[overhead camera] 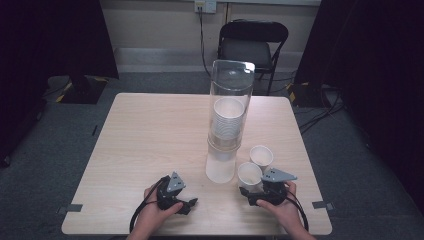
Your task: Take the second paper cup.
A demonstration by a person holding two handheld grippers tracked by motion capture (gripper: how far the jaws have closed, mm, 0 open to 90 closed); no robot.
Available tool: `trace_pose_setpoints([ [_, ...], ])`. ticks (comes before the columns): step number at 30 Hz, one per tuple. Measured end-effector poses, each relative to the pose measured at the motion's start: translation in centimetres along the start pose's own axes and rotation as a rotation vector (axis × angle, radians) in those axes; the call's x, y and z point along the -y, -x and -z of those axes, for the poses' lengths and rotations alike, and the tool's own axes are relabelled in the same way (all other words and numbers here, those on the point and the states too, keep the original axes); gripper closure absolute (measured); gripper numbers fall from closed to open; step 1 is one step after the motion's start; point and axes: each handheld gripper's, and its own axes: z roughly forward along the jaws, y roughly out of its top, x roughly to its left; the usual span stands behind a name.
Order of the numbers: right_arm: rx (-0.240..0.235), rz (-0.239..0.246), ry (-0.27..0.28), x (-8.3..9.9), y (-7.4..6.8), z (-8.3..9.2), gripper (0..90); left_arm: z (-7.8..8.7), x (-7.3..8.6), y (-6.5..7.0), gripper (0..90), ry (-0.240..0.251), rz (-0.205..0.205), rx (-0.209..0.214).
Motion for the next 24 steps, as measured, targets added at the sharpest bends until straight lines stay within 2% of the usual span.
trace_pose_setpoints([
  [3,-0.011,0.012,-0.003,0.1,0.1,0.4,15.8,0.0,0.0,0.0,14.3,0.000,0.000,0.000],
  [14,-0.040,-0.003,-0.009,0.9,1.3,2.1,15.8,0.0,0.0,0.0,14.3,0.000,0.001,0.000],
  [24,-0.062,0.016,-0.024,1.6,2.3,3.5,15.8,0.0,0.0,0.0,14.3,0.000,0.001,0.001],
])
